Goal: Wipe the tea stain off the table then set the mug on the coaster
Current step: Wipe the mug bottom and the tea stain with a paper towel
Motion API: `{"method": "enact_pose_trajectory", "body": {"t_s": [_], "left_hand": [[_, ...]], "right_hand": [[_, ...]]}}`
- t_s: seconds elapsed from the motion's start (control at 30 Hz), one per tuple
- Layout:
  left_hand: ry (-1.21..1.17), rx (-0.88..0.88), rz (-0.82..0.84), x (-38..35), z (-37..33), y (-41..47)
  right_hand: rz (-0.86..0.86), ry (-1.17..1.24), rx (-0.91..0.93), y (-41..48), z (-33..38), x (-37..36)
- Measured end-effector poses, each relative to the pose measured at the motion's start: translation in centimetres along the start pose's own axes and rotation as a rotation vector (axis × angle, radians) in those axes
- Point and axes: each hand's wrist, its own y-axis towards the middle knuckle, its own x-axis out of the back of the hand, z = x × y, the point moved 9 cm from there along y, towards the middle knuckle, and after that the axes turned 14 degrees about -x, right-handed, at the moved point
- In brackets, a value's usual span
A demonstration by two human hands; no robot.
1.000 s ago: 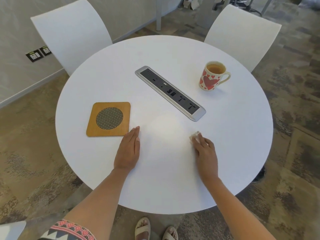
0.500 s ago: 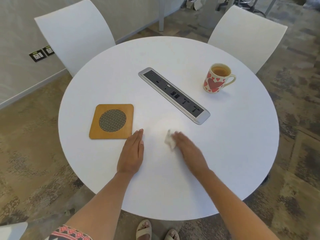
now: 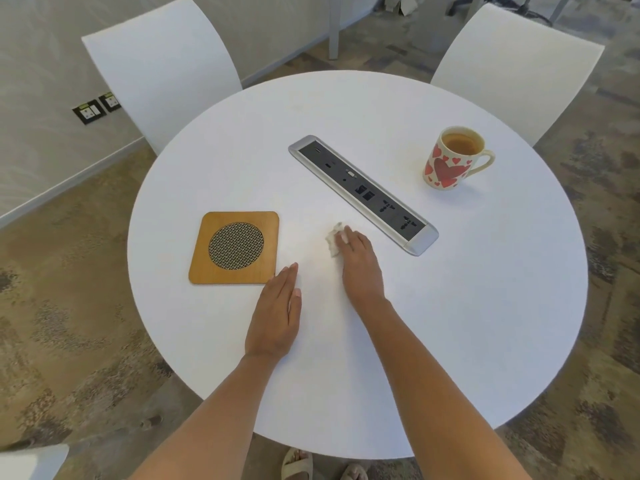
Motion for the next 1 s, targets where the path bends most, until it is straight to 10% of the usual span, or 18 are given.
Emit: {"method": "enact_pose_trajectory", "body": {"t_s": [0.47,1.0], "left_hand": [[-0.053,0.021,-0.032,0.5,-0.2,-0.1],[-0.05,0.04,-0.016,0.5,-0.4,-0.3]], "right_hand": [[0.164,-0.043,0.609,-13.2,2.9,-1.1],[-0.346,-0.034,-0.478,-10.5,-17.1,9.5]]}}
